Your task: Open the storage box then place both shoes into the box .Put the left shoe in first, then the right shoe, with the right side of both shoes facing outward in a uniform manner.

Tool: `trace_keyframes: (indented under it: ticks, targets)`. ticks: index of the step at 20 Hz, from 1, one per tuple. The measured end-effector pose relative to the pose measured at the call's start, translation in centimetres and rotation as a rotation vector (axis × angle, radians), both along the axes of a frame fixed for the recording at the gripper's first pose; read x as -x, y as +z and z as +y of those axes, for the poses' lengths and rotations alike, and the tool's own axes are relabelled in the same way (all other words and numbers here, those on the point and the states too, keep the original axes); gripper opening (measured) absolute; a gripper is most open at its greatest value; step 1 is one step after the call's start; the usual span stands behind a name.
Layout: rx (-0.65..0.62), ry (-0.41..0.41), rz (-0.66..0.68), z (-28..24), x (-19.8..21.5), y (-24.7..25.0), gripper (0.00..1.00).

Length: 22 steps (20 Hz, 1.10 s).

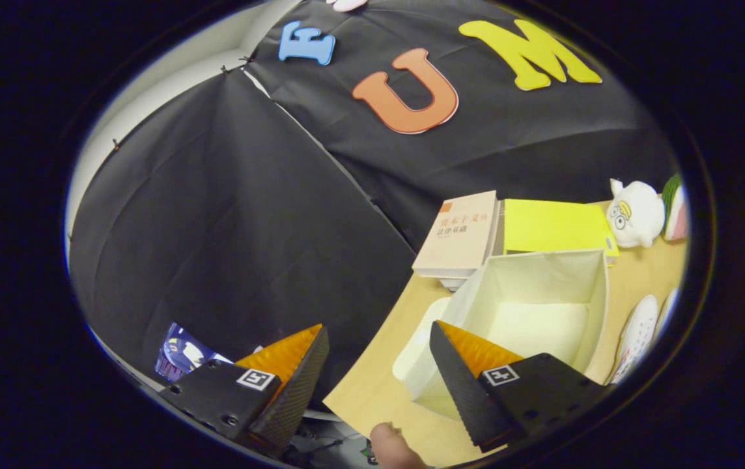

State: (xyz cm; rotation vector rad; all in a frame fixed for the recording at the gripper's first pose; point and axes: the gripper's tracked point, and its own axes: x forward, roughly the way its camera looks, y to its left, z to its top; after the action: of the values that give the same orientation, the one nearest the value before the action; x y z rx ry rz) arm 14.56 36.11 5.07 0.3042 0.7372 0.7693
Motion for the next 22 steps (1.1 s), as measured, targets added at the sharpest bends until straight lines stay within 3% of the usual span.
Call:
trace_keyframes:
  ticks: [14,22]
  targets:
    - [0.370,-0.243,0.018,-23.3,-5.4,-9.3,1.00]
    - [0.525,-0.314,0.115,-32.6,-5.8,-16.7,1.00]
